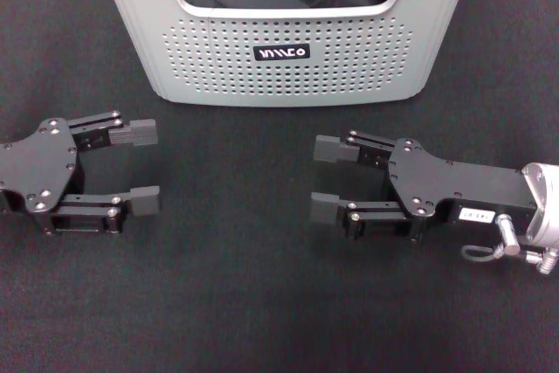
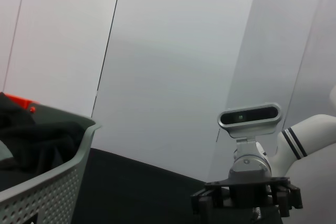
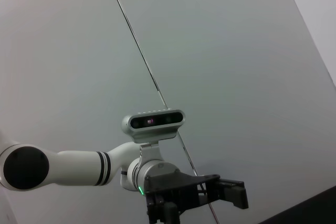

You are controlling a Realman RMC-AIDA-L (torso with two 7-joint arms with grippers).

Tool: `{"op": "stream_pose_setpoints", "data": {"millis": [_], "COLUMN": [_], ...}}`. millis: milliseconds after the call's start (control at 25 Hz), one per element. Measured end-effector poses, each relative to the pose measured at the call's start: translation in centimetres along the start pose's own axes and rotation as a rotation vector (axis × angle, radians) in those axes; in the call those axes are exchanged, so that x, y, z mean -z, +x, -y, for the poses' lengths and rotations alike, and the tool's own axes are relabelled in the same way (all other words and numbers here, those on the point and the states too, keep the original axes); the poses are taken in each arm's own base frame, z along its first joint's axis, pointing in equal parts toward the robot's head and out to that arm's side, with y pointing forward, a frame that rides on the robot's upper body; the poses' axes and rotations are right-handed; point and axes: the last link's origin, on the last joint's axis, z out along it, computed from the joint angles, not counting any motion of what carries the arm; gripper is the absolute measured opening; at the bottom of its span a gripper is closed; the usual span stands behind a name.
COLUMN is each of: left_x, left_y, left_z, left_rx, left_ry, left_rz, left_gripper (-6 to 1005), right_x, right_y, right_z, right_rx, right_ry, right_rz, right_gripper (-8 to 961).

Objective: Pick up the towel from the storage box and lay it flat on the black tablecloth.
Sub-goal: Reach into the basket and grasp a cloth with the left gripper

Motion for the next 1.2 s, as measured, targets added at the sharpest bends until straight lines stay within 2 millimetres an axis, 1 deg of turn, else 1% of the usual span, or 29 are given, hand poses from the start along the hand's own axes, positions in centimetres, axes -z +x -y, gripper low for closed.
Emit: {"op": "stream_pose_setpoints", "data": {"millis": [440, 560, 640, 720, 760, 840, 880, 920, 960, 1000, 1080, 1200], "left_x": [-0.3, -0.4, -0.5, -0.6, -0.8, -1.3, -2.0, -2.5, -3.7, -4.6, -6.6, -10.2], "left_y": [-0.2, 0.3, 1.6, 3.5, 5.2, 7.6, 9.1, 10.1, 11.3, 12.1, 13.1, 14.4], "left_z": [-0.1, 0.0, 0.4, 0.7, 0.8, 0.9, 1.4, 1.7, 2.6, 3.3, 4.9, 8.1], "left_rx": [0.005, 0.01, 0.013, 0.004, -0.021, -0.067, -0.095, -0.114, -0.127, -0.134, -0.146, -0.164], "left_ry": [0.003, 0.011, 0.025, 0.034, 0.034, 0.03, 0.036, 0.042, 0.071, 0.093, 0.15, 0.27], "left_rz": [-0.013, -0.039, -0.083, -0.134, -0.175, -0.215, -0.219, -0.22, -0.209, -0.2, -0.174, -0.094], "left_gripper": [882, 881, 881, 880, 880, 879, 879, 879, 879, 879, 878, 878], "right_x": [0.1, 0.2, 0.3, 0.3, 0.4, 0.7, 0.8, 0.8, 0.9, 0.9, 1.2, 2.0], "right_y": [0.2, 0.3, 0.5, 0.6, 0.7, 1.1, 1.1, 1.1, 1.2, 1.2, 1.6, 2.5], "right_z": [0.1, 0.2, 0.5, 0.6, 0.8, 1.0, 1.1, 1.1, 1.1, 1.0, 0.8, 0.4], "right_rx": [-0.005, -0.007, -0.008, -0.009, -0.012, -0.018, -0.017, -0.016, -0.016, -0.017, -0.028, -0.043], "right_ry": [0.015, 0.027, 0.047, 0.059, 0.07, 0.095, 0.099, 0.102, 0.105, 0.106, 0.117, 0.141], "right_rz": [-0.004, -0.007, -0.015, -0.021, -0.026, -0.037, -0.037, -0.035, -0.034, -0.033, -0.029, -0.023], "right_gripper": [869, 869, 869, 869, 868, 868, 868, 868, 868, 868, 868, 868]}}
